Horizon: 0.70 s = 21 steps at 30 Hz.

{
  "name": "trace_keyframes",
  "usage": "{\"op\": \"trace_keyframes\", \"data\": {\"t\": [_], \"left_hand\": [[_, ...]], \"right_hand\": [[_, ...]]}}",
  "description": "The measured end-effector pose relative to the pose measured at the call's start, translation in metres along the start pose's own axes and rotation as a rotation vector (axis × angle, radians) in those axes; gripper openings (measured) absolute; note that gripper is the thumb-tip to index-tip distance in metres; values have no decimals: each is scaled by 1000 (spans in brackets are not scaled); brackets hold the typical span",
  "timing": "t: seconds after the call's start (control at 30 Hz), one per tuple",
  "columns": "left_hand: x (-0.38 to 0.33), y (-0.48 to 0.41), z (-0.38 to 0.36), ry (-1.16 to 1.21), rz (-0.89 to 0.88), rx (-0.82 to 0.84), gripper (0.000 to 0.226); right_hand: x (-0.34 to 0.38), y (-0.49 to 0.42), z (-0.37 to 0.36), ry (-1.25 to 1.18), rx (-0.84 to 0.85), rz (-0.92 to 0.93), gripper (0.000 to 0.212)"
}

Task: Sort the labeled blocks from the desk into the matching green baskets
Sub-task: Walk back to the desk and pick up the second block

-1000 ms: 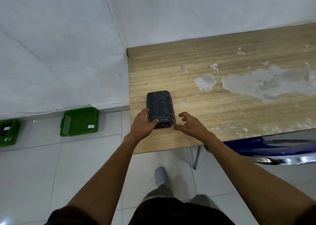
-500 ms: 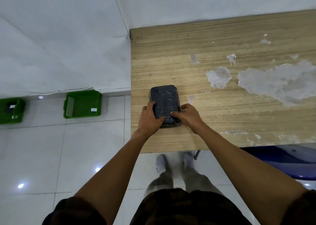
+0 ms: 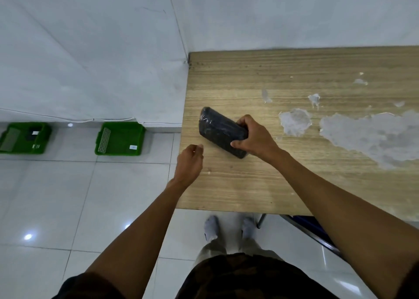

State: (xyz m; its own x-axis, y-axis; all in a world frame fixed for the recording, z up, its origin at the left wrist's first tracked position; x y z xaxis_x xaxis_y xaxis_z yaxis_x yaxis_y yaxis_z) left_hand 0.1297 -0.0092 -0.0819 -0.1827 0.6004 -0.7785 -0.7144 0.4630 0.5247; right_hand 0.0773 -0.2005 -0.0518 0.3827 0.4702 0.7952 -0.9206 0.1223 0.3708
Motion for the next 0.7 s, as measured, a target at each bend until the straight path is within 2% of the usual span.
{"op": "trace_keyframes", "data": {"t": [0.07, 0.13, 0.27, 0.33, 0.5, 0.7], "left_hand": [[0, -1, 9, 136, 68, -43, 36], [1, -2, 14, 159, 80, -79, 39], [7, 0, 20, 18, 39, -222, 26], [12, 3, 20, -42, 62, -237, 25], [31, 5, 14, -173, 63, -202, 23], [49, 20, 2, -336, 30, -253, 28]], "right_hand": [[10, 3, -4, 278, 8, 103, 46], [12, 6, -14, 549, 7, 174, 45], [0, 18, -36, 885, 67, 244, 53], [-11, 25, -45, 983, 107, 244, 58], [-36, 38, -56, 948, 290, 156, 61], [-39, 39, -48, 814, 250, 98, 52]]}}
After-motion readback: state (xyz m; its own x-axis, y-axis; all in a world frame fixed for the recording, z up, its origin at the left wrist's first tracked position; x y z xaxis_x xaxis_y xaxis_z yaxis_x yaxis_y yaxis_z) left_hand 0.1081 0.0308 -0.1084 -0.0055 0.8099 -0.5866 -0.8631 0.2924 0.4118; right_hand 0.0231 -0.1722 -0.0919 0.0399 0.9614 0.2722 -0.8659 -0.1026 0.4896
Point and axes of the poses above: each hand's wrist, its own y-axis away from the middle knuckle, its own z-axis out of the back of the hand, x = y × z, the point moved 3 cm from there along -y, towards the middle knuckle, and after that the axes turned 14 degrees about x, right-handed, at the moved point
